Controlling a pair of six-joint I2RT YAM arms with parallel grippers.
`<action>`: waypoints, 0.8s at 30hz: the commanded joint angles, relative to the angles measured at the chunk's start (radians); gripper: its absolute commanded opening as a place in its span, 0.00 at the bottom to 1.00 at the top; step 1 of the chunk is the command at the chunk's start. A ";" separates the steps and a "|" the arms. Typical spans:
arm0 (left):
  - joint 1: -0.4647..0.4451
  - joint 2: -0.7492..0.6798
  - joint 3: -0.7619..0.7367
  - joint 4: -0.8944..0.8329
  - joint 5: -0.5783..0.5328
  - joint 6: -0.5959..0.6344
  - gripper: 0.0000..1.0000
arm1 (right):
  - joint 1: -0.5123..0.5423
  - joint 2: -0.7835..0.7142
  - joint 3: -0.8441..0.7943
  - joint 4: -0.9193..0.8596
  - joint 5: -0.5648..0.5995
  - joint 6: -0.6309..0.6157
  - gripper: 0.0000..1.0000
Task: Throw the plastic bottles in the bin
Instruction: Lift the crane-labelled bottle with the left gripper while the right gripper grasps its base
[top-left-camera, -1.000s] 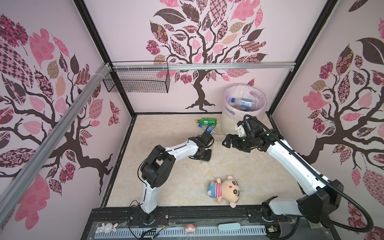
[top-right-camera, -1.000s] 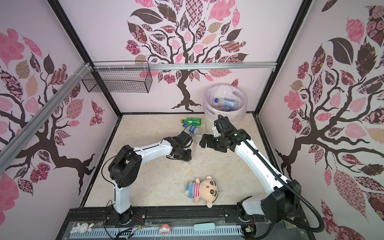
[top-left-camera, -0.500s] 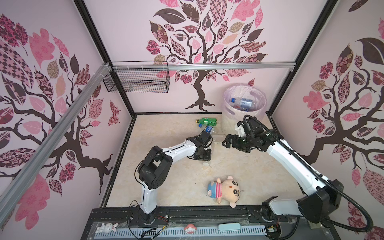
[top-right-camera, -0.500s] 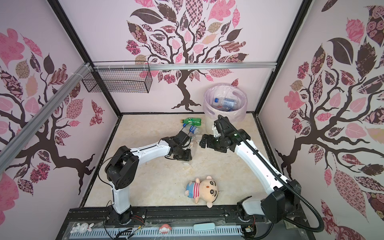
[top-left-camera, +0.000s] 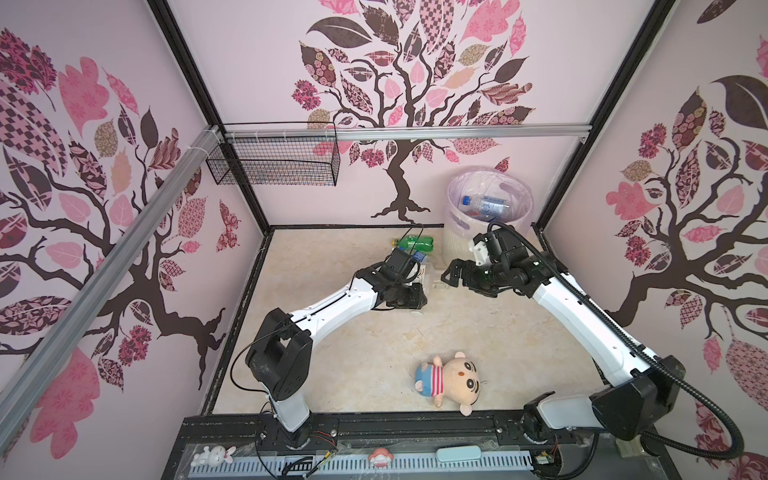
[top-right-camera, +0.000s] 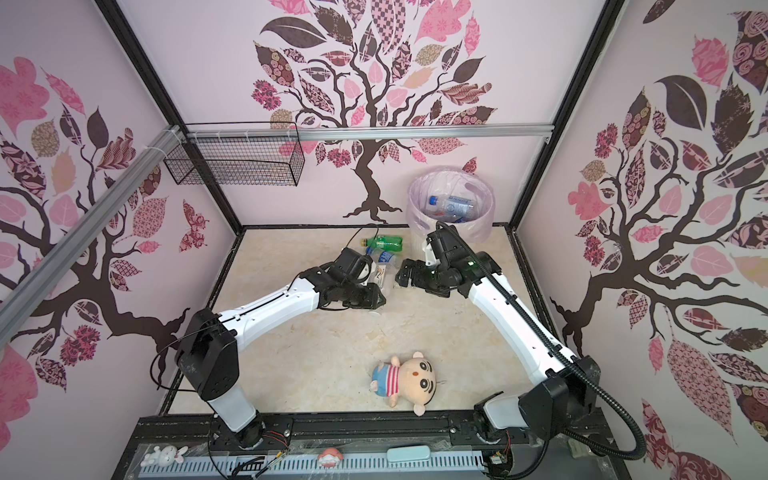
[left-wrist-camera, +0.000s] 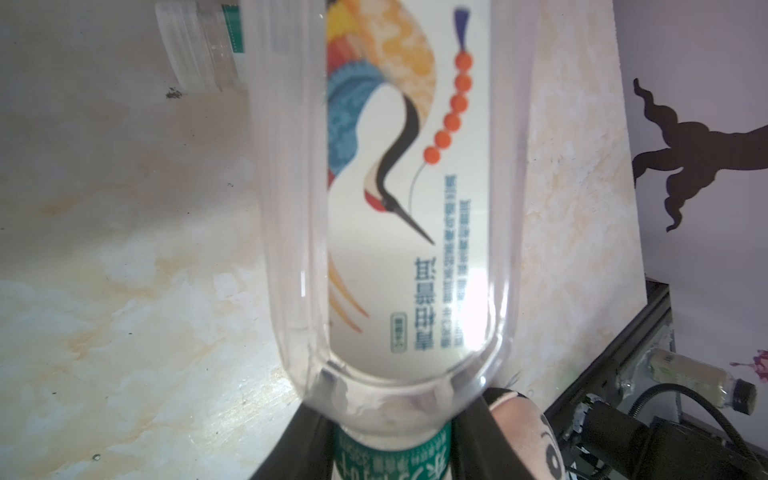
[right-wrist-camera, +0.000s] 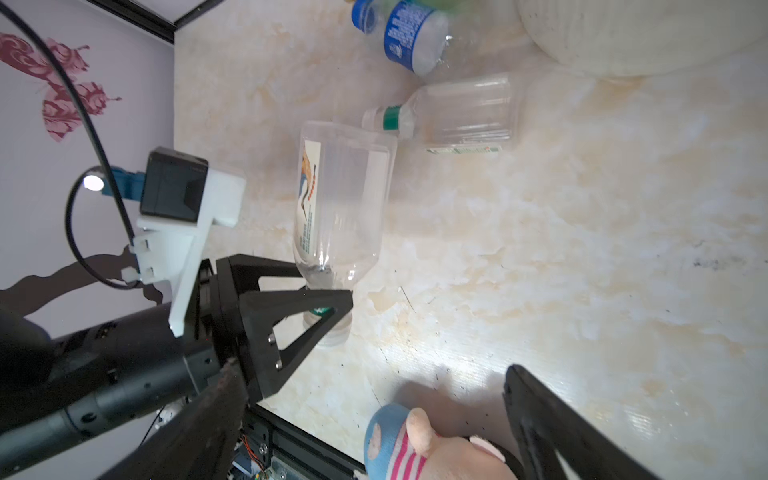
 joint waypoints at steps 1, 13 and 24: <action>0.003 -0.058 0.005 0.034 0.024 -0.045 0.28 | -0.012 0.036 0.030 0.042 -0.057 0.037 1.00; -0.002 -0.175 -0.030 0.056 0.058 -0.113 0.28 | -0.014 0.077 0.003 0.244 -0.169 0.064 1.00; -0.019 -0.218 -0.004 0.037 0.062 -0.149 0.29 | -0.014 0.130 -0.005 0.377 -0.240 0.115 0.90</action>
